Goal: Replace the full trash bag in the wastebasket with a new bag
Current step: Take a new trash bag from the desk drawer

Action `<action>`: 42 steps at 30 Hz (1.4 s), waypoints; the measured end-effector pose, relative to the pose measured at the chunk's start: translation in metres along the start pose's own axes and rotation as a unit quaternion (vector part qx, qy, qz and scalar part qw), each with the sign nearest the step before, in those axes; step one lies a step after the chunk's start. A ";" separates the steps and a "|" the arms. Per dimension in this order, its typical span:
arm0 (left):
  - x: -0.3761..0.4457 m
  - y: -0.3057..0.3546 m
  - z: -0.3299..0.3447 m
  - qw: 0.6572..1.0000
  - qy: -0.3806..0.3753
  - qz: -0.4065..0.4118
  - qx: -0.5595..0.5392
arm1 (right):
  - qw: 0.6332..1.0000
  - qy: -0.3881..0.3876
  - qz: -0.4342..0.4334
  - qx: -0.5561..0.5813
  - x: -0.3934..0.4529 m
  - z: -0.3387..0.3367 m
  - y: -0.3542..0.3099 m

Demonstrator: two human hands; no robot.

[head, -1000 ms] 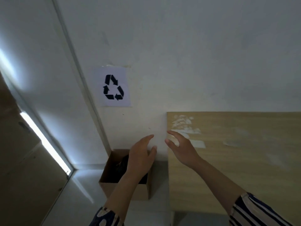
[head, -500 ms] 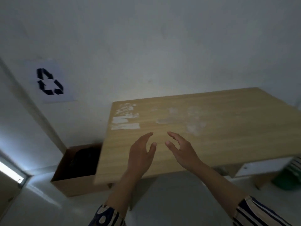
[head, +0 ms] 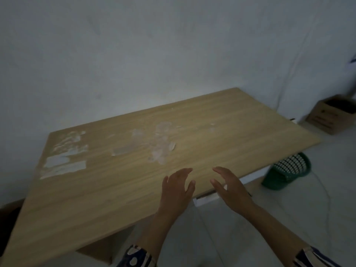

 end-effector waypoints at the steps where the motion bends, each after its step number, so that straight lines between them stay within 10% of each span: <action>1: 0.009 0.009 0.011 1.000 -0.011 0.012 -0.002 | 1.000 0.005 0.007 -0.011 0.005 -0.008 0.013; 17: 0.120 0.111 0.130 0.987 -0.004 0.075 0.140 | 0.991 -0.013 -0.022 -0.130 0.074 -0.113 0.158; 29: 0.138 0.177 0.214 0.962 -0.119 -0.179 0.168 | 0.970 -0.139 -0.098 -0.171 0.065 -0.239 0.280; 42: 0.150 0.225 0.230 0.971 -0.074 -0.157 0.164 | 0.971 -0.163 -0.108 -0.135 0.081 -0.214 0.280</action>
Point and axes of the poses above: each hand's wrist, its own x-axis towards the middle knuckle, its own z-axis out of the palm, y = z × x, the point moved 5 cm from there along x, towards the middle knuckle, and after that the axes turned 3 degrees about x, right-handed, at the moved point
